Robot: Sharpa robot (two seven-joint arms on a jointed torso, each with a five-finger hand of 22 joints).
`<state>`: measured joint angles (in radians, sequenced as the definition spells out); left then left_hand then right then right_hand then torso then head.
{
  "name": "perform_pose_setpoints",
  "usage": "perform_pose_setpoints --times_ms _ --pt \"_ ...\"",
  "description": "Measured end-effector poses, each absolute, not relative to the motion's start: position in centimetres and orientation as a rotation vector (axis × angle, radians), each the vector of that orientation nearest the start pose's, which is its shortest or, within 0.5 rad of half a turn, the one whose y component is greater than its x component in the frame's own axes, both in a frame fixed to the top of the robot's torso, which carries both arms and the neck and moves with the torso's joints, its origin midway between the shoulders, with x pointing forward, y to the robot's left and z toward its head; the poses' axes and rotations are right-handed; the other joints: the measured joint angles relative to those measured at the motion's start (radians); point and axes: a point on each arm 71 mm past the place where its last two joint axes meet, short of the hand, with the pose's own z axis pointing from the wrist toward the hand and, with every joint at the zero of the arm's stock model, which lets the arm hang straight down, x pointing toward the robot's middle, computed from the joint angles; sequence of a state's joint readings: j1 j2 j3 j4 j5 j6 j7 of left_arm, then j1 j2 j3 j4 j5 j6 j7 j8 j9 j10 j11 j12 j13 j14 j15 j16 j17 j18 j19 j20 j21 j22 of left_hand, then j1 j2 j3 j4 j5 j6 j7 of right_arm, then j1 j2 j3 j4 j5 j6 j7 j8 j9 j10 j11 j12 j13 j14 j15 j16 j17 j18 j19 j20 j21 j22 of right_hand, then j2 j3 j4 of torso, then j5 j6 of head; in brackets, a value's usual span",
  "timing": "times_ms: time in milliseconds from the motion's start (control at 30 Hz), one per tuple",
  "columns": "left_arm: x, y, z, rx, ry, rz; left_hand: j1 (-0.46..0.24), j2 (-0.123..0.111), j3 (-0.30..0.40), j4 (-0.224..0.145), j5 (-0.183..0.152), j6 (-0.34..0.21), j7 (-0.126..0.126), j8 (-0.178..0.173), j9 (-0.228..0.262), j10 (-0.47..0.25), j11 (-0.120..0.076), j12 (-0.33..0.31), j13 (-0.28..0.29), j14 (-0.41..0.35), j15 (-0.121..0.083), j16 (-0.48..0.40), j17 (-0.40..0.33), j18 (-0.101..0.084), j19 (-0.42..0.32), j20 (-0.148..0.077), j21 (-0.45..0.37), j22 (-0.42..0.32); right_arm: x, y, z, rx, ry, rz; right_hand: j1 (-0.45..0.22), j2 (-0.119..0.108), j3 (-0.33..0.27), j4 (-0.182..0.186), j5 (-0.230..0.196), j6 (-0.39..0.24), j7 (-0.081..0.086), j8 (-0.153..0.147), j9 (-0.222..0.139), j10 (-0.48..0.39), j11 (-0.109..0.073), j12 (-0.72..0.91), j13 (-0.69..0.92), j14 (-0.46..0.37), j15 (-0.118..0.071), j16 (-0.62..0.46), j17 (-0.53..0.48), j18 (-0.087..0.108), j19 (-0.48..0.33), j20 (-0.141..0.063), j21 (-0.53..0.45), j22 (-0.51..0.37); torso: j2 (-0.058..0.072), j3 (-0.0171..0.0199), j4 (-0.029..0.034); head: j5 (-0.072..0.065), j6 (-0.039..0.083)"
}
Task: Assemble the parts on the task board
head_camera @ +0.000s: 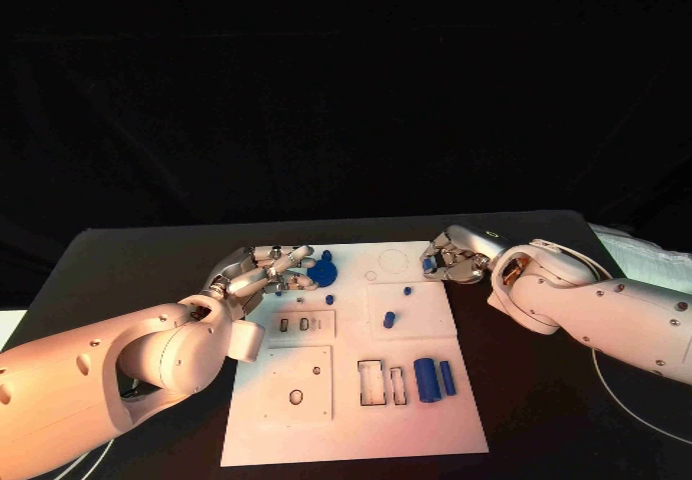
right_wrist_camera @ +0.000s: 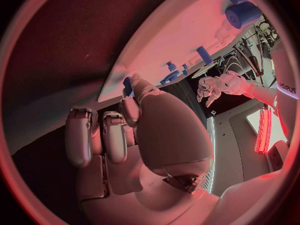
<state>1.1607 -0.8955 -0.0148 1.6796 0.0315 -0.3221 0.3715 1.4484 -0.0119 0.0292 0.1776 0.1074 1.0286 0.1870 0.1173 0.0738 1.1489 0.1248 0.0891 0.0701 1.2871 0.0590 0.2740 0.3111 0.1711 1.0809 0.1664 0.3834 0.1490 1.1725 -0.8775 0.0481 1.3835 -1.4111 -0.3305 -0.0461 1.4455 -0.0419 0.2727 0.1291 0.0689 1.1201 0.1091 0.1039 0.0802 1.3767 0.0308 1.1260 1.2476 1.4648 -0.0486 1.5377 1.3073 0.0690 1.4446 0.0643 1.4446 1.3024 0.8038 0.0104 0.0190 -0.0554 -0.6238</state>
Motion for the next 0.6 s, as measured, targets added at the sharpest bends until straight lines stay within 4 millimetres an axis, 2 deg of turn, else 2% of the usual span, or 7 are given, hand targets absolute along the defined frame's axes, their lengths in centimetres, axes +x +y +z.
perform_pose_setpoints --times_ms 200,333,467,600 --pt "45.8 19.3 -17.8 -1.182 1.465 -1.624 0.0 0.0 0.0 0.0 0.0 0.0 0.0 0.0 0.0 0.0 0.0 0.0 0.0 0.0 0.0 0.0 0.003 0.0 0.0 0.0 0.0 0.0 51.1 -25.1 -16.4 0.058 1.595 0.611 -0.006 0.006 0.009 -0.009 -0.002 0.0 0.0 0.0 0.0 -0.001 -0.005 -0.014 -0.005 0.0 0.0 0.0 0.001 0.0 0.0 -0.007 0.0 0.0 -0.002 -0.0006 0.0001 0.003 -0.001" --pt "46.0 19.6 -17.9 -1.184 1.459 -1.614 0.0 0.0 0.0 0.0 0.0 0.0 0.0 0.0 0.0 0.0 0.0 0.0 0.0 0.0 0.0 0.0 0.003 0.0 0.0 0.0 0.0 0.0 50.5 -23.4 -15.5 0.084 1.592 0.651 -0.007 0.007 0.013 -0.013 -0.004 0.0 0.0 0.0 0.0 -0.005 -0.012 -0.037 -0.01 0.0 0.0 0.0 0.001 0.0 0.0 -0.007 0.0 -0.004 -0.004 -0.0026 0.0007 0.004 0.0" --pt "46.3 20.1 -18.0 -1.187 1.452 -1.601 0.0 0.0 0.0 0.0 0.0 0.0 0.0 0.0 0.0 0.0 0.0 0.0 0.0 0.0 0.0 0.0 0.003 0.0 0.0 0.0 0.0 0.0 49.6 -20.2 -15.0 0.086 1.602 0.708 -0.015 0.015 0.015 -0.015 -0.006 0.0 0.0 0.0 0.0 -0.015 -0.021 -0.081 -0.019 0.0 0.0 -0.006 0.001 0.0 0.0 -0.007 0.0 -0.008 -0.007 -0.0056 0.0031 0.006 -0.002" --pt "46.7 20.5 -18.2 -1.191 1.444 -1.588 0.0 0.0 0.0 0.0 0.0 0.0 0.0 0.0 0.0 0.0 0.0 0.0 0.0 0.0 0.0 0.0 0.003 0.0 0.0 0.0 0.0 0.0 48.5 -16.5 -15.1 0.069 1.627 0.762 -0.017 0.017 0.017 -0.017 -0.006 0.0 0.0 0.0 0.0 -0.032 -0.017 -0.109 -0.024 0.0 0.0 -0.006 0.001 0.0 0.0 -0.007 0.0 -0.012 -0.012 -0.0097 0.0083 0.012 -0.01"
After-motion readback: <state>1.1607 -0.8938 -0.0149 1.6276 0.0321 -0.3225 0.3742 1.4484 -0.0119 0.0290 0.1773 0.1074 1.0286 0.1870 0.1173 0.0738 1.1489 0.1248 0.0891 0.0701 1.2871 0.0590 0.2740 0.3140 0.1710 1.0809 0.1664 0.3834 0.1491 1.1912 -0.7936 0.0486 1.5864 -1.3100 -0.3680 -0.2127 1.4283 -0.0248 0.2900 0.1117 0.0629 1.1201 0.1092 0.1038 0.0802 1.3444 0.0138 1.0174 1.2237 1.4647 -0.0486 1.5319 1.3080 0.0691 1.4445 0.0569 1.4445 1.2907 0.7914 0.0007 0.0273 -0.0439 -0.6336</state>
